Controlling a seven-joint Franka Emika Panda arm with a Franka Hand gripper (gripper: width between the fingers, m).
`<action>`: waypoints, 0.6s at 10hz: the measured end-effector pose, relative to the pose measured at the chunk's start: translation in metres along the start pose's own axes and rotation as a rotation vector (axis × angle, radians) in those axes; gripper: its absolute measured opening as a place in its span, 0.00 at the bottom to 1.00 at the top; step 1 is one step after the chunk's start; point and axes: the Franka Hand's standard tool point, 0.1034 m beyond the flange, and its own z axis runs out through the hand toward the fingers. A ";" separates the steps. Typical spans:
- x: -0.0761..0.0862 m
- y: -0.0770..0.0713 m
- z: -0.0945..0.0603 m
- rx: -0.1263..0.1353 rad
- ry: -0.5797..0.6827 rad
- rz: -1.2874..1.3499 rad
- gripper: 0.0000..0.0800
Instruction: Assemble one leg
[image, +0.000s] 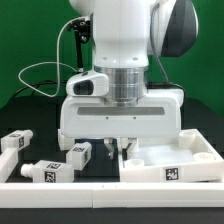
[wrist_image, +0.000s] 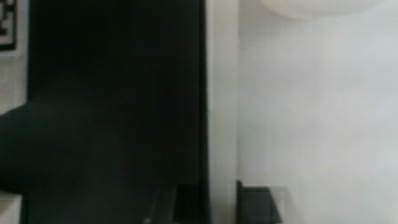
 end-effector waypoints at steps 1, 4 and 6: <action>0.002 0.004 0.001 -0.003 0.002 0.004 0.08; -0.001 0.013 0.011 -0.014 -0.007 0.018 0.07; 0.002 0.001 0.010 -0.019 -0.001 0.025 0.07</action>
Offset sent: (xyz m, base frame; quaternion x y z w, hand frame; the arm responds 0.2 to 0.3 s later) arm -0.0078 -0.0137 -0.0175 0.0016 -0.0272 0.0371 0.9989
